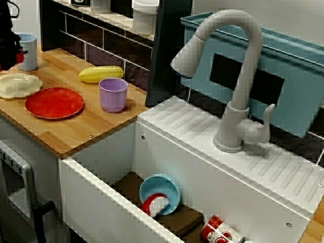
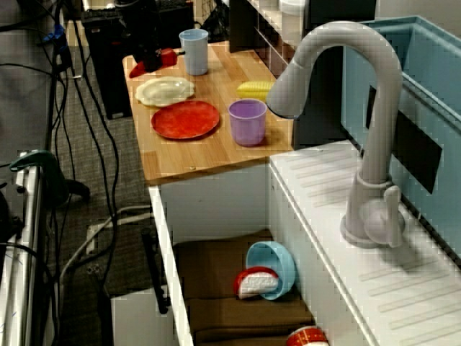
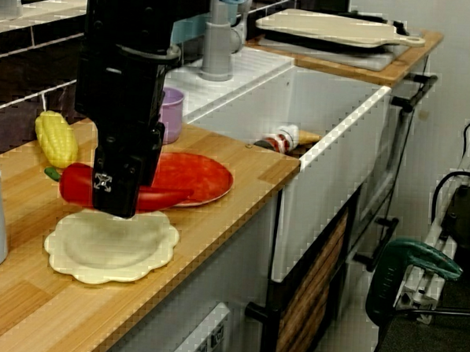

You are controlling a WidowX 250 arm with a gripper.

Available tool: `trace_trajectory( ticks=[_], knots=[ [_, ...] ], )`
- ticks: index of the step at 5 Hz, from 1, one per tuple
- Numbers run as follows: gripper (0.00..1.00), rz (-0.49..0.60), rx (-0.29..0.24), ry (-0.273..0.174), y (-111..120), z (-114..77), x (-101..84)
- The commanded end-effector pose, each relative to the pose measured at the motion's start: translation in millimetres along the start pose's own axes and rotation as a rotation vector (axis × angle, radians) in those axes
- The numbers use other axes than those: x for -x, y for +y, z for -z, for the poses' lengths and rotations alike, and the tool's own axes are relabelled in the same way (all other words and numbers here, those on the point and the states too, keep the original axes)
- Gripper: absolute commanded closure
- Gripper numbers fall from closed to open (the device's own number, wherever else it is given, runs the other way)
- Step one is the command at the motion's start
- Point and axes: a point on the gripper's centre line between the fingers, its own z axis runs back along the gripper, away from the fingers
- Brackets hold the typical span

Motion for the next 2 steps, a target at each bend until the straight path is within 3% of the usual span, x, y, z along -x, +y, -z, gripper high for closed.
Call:
trace_trajectory(
  ticks=[1, 2],
  knots=[
    [1.0, 0.016, -0.046, -0.06, 10, 2.1, 1.9],
    [1.0, 0.032, -0.057, -0.061, 5, 12.8, 4.5]
  ],
)
